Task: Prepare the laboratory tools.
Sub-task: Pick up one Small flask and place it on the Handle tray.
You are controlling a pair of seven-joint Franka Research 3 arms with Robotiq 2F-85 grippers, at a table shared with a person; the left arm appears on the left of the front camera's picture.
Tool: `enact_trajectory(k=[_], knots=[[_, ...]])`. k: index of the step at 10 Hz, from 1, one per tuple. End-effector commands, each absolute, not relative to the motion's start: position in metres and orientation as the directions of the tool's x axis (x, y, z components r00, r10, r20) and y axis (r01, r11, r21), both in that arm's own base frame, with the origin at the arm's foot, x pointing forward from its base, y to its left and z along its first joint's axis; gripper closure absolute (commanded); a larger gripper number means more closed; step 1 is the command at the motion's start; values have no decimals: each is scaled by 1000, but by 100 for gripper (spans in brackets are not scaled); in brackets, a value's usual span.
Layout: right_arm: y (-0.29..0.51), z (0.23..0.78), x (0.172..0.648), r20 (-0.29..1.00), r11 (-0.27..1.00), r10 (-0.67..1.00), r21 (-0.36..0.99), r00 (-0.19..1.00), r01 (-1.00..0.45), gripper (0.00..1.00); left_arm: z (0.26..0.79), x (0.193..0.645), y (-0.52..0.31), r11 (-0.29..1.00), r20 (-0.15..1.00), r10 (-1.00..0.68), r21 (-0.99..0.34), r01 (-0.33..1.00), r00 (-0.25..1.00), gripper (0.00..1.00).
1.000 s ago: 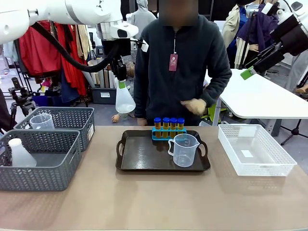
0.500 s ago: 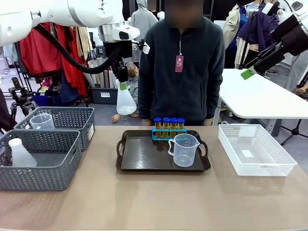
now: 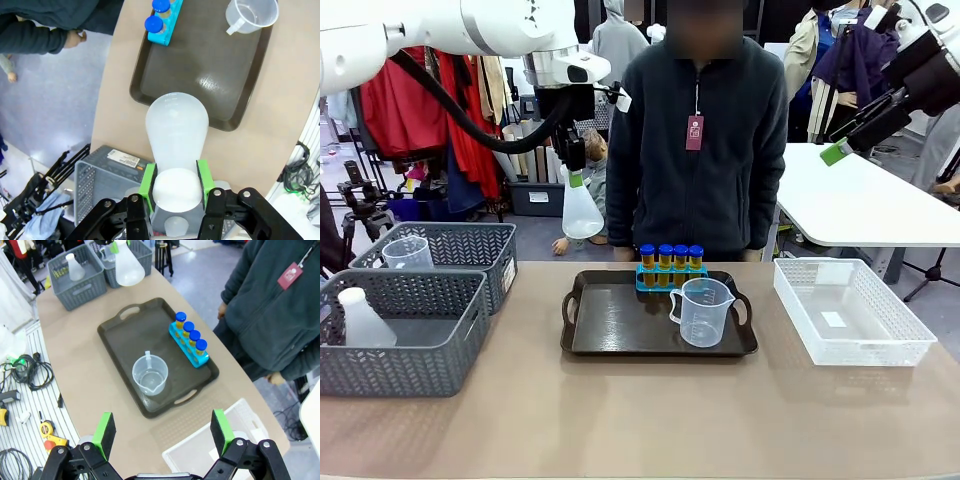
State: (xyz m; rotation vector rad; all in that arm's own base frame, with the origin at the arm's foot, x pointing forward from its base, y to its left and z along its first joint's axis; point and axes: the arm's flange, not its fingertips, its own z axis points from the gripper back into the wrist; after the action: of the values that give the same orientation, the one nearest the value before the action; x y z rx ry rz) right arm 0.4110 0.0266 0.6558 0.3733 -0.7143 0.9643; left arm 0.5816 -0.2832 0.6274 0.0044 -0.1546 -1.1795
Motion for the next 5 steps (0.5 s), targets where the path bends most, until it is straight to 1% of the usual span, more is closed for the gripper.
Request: enact_trajectory(k=[1,2,4,5], knots=[[27,657,412,715,523,601,-11,359,-853,0,631,581,-281,374,120,-924,89,923,363,100],[27,657,412,715,523,601,-11,359,-853,0,627,582,-283,383,118,-921,84,920,372,100],[27,657,412,715,523,601,-11,359,-853,0,633,587,-299,250,34,-968,70,966,248,100],[27,657,412,715,523,601,-11,359,-853,0,628,592,-314,190,23,-982,73,979,189,100]])
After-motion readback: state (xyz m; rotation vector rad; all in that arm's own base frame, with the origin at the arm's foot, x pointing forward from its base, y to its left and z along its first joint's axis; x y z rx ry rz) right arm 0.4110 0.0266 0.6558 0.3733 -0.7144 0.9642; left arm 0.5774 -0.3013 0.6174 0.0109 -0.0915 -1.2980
